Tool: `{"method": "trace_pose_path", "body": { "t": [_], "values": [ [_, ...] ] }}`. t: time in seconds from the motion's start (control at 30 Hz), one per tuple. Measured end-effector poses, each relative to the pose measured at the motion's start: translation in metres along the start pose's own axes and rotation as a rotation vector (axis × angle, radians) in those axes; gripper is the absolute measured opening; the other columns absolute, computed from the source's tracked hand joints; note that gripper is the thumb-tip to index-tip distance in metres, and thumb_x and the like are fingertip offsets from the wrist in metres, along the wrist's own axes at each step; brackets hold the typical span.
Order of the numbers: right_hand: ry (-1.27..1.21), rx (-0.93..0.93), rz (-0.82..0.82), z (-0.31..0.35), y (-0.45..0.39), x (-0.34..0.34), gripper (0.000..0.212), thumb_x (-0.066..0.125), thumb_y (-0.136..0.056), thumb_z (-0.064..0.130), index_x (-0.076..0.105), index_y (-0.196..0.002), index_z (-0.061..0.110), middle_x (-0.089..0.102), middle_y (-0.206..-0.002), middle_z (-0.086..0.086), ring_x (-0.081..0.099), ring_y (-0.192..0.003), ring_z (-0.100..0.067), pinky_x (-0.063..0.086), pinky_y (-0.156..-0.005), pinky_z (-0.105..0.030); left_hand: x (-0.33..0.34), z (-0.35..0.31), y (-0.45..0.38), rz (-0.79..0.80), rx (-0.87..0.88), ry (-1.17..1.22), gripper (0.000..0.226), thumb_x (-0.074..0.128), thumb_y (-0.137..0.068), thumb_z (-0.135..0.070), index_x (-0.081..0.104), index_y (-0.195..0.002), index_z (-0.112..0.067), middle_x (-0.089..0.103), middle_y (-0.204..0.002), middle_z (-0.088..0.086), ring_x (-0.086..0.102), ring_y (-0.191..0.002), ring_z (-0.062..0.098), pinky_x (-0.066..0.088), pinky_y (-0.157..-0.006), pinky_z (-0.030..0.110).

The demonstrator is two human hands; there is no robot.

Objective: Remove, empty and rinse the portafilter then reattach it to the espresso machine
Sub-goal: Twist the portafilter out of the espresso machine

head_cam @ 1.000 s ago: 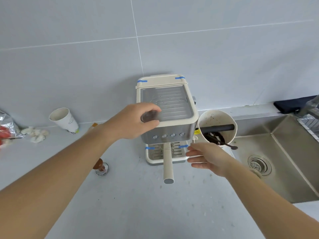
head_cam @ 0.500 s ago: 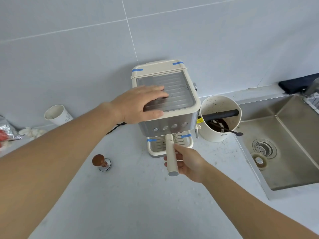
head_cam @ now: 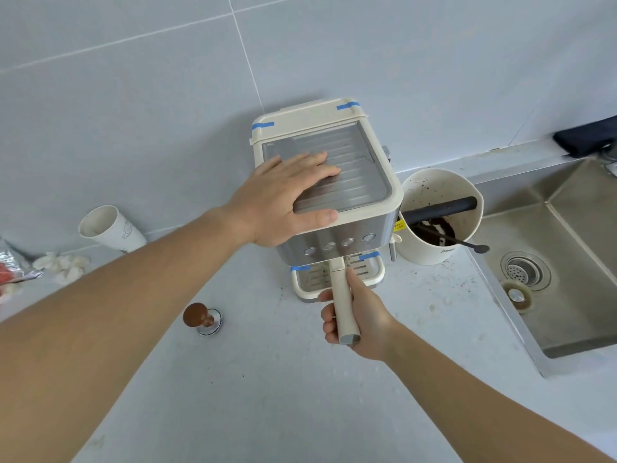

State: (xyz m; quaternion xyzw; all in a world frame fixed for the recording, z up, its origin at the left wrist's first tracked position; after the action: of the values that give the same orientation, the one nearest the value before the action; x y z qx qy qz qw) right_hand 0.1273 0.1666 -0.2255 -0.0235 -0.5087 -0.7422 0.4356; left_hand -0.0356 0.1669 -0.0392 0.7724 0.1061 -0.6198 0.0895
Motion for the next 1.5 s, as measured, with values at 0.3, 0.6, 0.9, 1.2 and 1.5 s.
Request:
{"method": "trace_pose_path", "body": {
  "t": [0.3, 0.6, 0.9, 1.2, 1.5],
  "values": [
    [0.002, -0.033, -0.060, -0.006, -0.010, -0.003, 0.066, 0.038, -0.094, 0.070, 0.056, -0.069, 0.011, 0.051, -0.053, -0.007, 0.042, -0.040, -0.021, 0.039, -0.040, -0.024, 0.001, 0.002, 0.001, -0.031, -0.001, 0.019, 0.071, 0.037, -0.082, -0.074, 0.029, -0.145, -0.043, 0.021, -0.162, -0.009, 0.014, -0.149, 0.012, 0.007, -0.119, 0.045],
    [0.027, -0.101, -0.105, -0.005, -0.015, -0.003, 0.067, 0.034, -0.097, 0.068, 0.056, -0.069, 0.011, 0.054, -0.051, -0.006, 0.044, -0.036, -0.020, 0.040, -0.038, -0.022, 0.000, 0.001, 0.002, -0.064, 0.006, 0.003, 0.070, 0.038, -0.083, -0.073, 0.031, -0.145, -0.042, 0.023, -0.161, -0.009, 0.015, -0.148, 0.012, 0.007, -0.117, 0.040],
    [-0.107, -0.143, -0.123, -0.016, -0.017, 0.024, 0.064, 0.033, -0.099, 0.064, 0.053, -0.073, 0.010, 0.053, -0.052, -0.006, 0.043, -0.036, -0.020, 0.039, -0.038, -0.022, -0.001, -0.002, 0.004, -0.051, 0.000, 0.012, 0.070, 0.036, -0.083, -0.071, 0.032, -0.145, -0.040, 0.024, -0.161, -0.007, 0.015, -0.149, 0.013, 0.008, -0.118, 0.044],
    [-0.219, -0.180, -0.160, -0.020, -0.025, 0.038, 0.060, 0.033, -0.100, 0.061, 0.051, -0.072, 0.011, 0.050, -0.048, -0.005, 0.042, -0.034, -0.019, 0.038, -0.037, -0.021, -0.002, -0.002, 0.004, -0.065, -0.005, 0.020, 0.071, 0.036, -0.081, -0.072, 0.034, -0.145, -0.040, 0.024, -0.161, -0.007, 0.016, -0.148, 0.013, 0.007, -0.117, 0.041],
    [-0.438, -0.297, -0.149, -0.029, -0.049, 0.074, 0.055, 0.031, -0.102, 0.057, 0.052, -0.084, 0.009, 0.051, -0.050, -0.006, 0.045, -0.037, -0.021, 0.039, -0.042, -0.023, -0.002, 0.000, 0.004, -0.069, 0.008, 0.038, 0.070, 0.036, -0.082, -0.071, 0.035, -0.145, -0.041, 0.025, -0.161, -0.008, 0.016, -0.148, 0.012, 0.007, -0.117, 0.041]
  ]
}}
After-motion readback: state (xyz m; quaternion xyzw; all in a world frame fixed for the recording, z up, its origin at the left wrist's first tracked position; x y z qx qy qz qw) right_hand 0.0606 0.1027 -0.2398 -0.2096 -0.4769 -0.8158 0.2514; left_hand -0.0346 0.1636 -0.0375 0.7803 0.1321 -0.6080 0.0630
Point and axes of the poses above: each hand's wrist, its own y-axis away from the middle knuckle, its own x-axis out of the palm, z = x × y, the point moved 7 cm from there along -y, towards the middle knuckle
